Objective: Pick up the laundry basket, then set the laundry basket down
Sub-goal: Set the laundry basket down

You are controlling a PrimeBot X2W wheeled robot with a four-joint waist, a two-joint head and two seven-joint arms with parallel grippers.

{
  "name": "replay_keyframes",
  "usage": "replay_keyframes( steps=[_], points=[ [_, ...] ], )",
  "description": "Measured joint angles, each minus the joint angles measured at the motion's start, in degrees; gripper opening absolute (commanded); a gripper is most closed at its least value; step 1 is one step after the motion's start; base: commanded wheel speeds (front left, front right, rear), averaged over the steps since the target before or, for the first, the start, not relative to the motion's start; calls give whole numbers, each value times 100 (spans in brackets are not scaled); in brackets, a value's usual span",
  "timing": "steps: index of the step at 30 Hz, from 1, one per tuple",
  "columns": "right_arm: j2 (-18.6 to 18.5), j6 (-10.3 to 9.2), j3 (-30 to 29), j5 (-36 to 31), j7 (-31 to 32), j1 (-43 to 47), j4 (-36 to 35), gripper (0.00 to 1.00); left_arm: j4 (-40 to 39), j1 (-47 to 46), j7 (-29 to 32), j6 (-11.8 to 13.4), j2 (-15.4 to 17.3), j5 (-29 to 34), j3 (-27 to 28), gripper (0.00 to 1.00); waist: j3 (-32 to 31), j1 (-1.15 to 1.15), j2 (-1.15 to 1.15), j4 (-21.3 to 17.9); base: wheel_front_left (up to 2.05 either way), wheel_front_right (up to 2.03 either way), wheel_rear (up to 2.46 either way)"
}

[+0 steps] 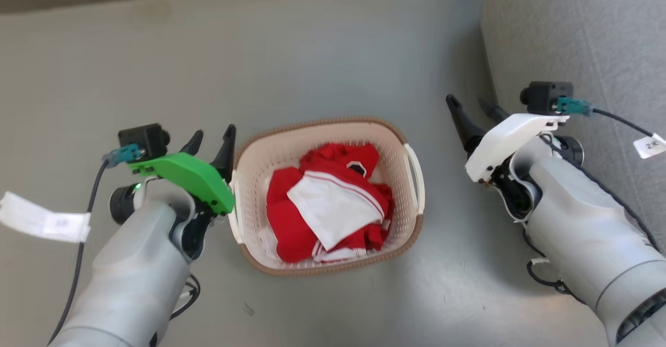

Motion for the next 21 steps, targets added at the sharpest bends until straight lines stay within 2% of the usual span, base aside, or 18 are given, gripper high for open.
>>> replay_keyframes(
  steps=[7, 14, 21],
  points=[
    [-183, 0, -357, -296, -1, 437, -269, 100, -454, 452, 0, 0, 156, 267, 428, 100, -578, 0, 0, 72, 0, 0, 0],
    [-255, -1, -749, -628, -1, 781, -921, 100, -984, 740, 0, 0, 291, 653, 828, 100, -1081, 0, 0, 155, 0, 0, 0],
    [-353, -126, -1123, -1151, -10, 1177, -1601, 100, -1494, 1194, 0, 0, 337, 1072, 1200, 100, -1422, 0, 0, 228, 0, 0, 0]
  ],
)
